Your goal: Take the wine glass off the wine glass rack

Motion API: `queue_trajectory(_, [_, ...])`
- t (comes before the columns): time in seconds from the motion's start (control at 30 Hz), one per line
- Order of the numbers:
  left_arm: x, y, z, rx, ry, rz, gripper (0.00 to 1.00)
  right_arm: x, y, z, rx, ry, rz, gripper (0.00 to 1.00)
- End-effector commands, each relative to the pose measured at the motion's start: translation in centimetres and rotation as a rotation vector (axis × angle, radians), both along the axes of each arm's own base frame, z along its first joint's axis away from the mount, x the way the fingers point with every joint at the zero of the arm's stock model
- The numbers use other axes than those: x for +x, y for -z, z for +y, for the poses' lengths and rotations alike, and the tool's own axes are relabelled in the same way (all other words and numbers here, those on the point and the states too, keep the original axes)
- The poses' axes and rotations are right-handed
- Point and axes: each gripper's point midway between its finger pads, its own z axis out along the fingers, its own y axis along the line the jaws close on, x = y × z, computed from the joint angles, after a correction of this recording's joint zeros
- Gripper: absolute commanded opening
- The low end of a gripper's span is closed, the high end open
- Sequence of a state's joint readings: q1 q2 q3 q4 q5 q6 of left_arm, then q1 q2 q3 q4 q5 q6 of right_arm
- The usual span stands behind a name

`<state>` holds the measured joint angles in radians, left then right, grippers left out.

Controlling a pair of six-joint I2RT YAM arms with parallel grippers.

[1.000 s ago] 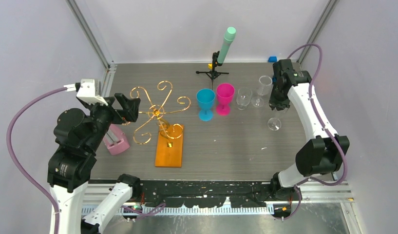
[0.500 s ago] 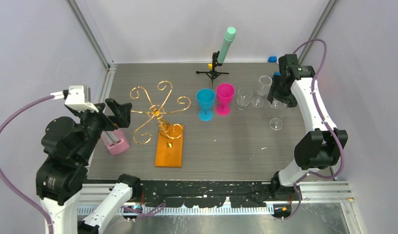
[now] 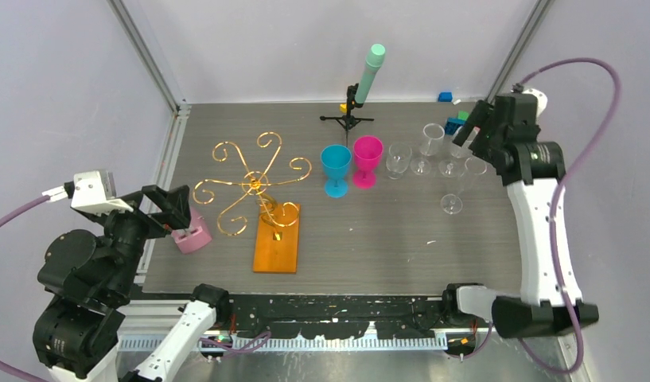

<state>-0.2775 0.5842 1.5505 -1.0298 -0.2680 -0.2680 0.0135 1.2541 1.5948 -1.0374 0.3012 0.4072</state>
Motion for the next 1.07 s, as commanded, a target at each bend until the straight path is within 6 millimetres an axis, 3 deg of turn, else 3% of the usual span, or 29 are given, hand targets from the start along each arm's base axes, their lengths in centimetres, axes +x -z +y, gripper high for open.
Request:
queue_trajectory(0.0, [-0.9, 1.2, 1.5, -0.018, -0.077, 0.026, 1.0, -1.8, -4.8, 0.6, 0.06, 0.011, -0.249, 0.91])
queue_trajectory(0.27, [-3.4, 1.9, 3.5, -0.021, -0.155, -0.006, 1.0, -6.6, -10.0, 1.2, 0.131, -0.001, -0.597, 0.92])
queue_trajectory(0.5, [-4.6, 1.6, 3.9, 0.001, -0.163, -0.044, 1.0, -11.0, -12.7, 0.3, 0.122, 0.034, -0.784, 0.92])
queue_trajectory(0.7, [-5.2, 1.1, 4.2, 0.007, -0.179, -0.084, 1.0, -12.1, -13.4, 0.5, 0.129, 0.024, -0.825, 0.92])
queue_trajectory(1.03, [-5.6, 1.2, 4.6, 0.009, -0.196, -0.089, 1.0, -11.5, -12.7, 0.9, 0.154, 0.012, -0.809, 0.93])
